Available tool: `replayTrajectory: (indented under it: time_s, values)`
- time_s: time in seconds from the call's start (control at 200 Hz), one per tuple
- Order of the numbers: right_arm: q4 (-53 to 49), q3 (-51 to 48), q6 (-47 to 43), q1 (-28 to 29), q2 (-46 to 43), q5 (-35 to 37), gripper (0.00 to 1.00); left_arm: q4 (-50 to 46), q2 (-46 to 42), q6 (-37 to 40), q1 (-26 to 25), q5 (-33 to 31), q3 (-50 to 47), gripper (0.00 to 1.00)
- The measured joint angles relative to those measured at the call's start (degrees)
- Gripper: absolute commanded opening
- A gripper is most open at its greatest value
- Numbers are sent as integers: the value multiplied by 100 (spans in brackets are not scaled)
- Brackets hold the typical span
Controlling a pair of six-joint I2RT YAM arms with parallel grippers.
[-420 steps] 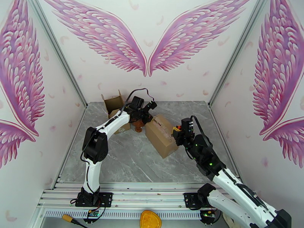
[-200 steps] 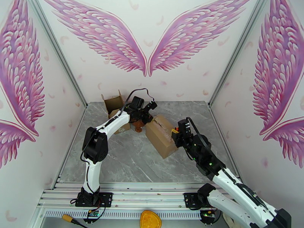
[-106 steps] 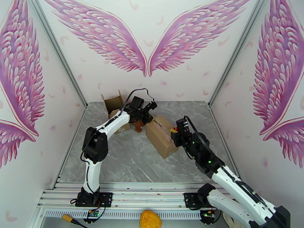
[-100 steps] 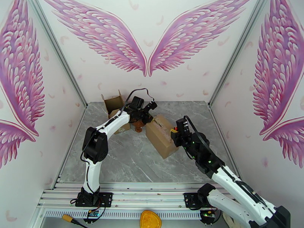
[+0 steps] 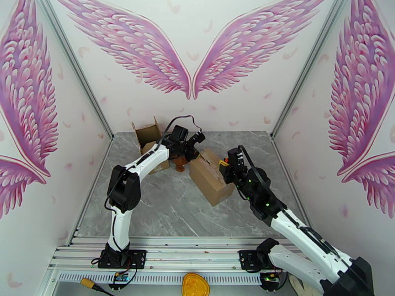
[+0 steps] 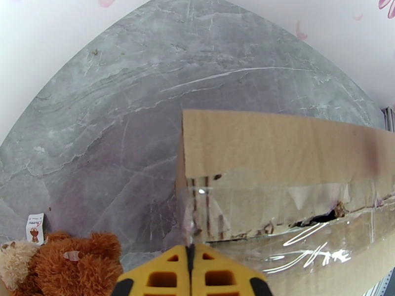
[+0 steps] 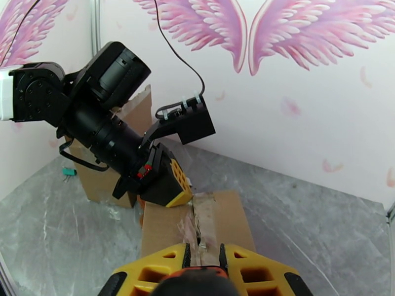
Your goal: Unpack the express box
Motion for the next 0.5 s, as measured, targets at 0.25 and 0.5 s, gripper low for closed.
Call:
replayTrajectory:
  time_s: [0.25, 0.5]
  values:
    - [505, 186, -210, 0, 723, -184, 0, -2, -7, 9, -24, -63, 0, 0]
    - [570, 247, -389, 0, 1095, -247, 0, 4, -7, 7, -33, -87, 0, 0]
